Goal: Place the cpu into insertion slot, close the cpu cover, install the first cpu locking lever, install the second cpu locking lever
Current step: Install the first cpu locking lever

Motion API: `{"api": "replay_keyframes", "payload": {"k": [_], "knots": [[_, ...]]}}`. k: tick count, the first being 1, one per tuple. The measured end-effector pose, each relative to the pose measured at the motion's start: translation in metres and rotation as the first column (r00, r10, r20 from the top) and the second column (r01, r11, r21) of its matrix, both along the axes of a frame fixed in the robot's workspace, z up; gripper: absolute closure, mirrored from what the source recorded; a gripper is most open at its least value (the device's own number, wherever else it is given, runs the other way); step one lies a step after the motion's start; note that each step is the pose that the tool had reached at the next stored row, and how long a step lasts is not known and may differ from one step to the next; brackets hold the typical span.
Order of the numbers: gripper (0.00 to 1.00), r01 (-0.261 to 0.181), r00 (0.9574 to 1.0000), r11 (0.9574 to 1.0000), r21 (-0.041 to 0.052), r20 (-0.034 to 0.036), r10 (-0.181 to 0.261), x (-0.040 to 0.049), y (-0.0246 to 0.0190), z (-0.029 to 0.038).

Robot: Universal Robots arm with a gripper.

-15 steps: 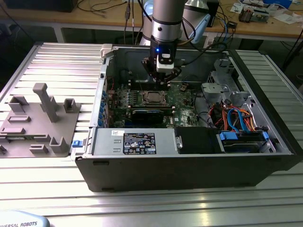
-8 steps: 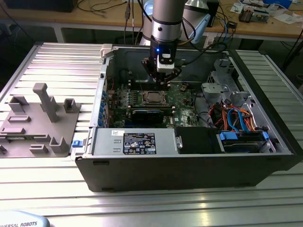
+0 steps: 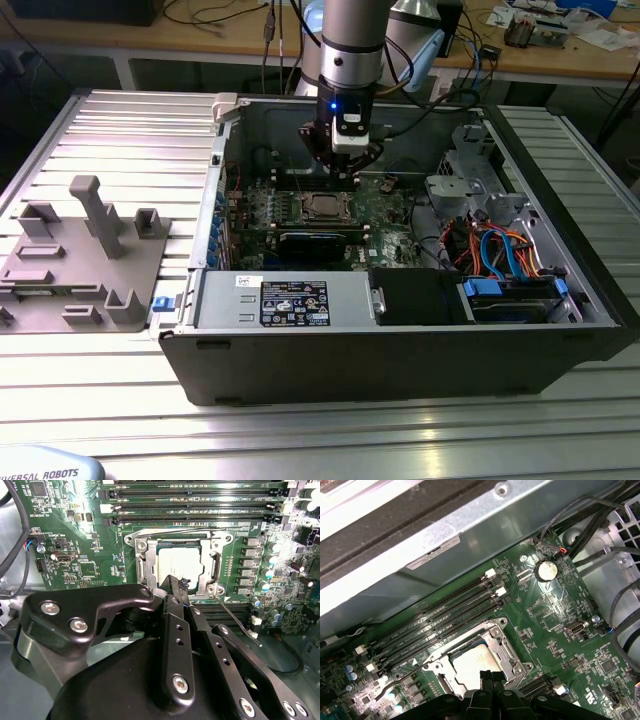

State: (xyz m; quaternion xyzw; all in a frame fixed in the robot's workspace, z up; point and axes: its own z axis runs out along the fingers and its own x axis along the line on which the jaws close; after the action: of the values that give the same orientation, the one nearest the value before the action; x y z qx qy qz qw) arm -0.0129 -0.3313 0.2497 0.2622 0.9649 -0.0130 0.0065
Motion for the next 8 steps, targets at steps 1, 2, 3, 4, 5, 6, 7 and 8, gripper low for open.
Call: {"api": "replay_keyframes", "payload": {"k": [1, 2, 3, 4, 5, 6, 7, 8], "knots": [[0.89, -0.001, 1.0000, 1.0000, 0.0000, 0.0000, 0.001, 0.0000, 0.0000, 0.0000], [0.89, -0.003, 1.0000, 1.0000, 0.0000, 0.0000, 0.003, 0.0000, 0.0000, 0.0000], [0.89, -0.005, 1.0000, 1.0000, 0.0000, 0.0000, 0.005, 0.0000, 0.0000, 0.0000], [0.89, -0.007, 1.0000, 1.0000, -0.0001, 0.0000, 0.007, 0.0000, 0.0000, 0.0000], [0.89, -0.008, 1.0000, 1.0000, 0.0000, 0.0000, 0.008, 0.0000, 0.0000, 0.0000], [0.89, -0.010, 0.9999, 0.9999, -0.0001, 0.0000, 0.010, 0.0000, 0.0000, 0.0000], [0.89, -0.012, 0.9999, 0.9999, 0.0000, 0.0000, 0.012, 0.0000, 0.0000, 0.0000], [0.89, -0.013, 0.9999, 0.9999, -0.0001, 0.0000, 0.013, 0.0000, 0.0000, 0.0000]]}}
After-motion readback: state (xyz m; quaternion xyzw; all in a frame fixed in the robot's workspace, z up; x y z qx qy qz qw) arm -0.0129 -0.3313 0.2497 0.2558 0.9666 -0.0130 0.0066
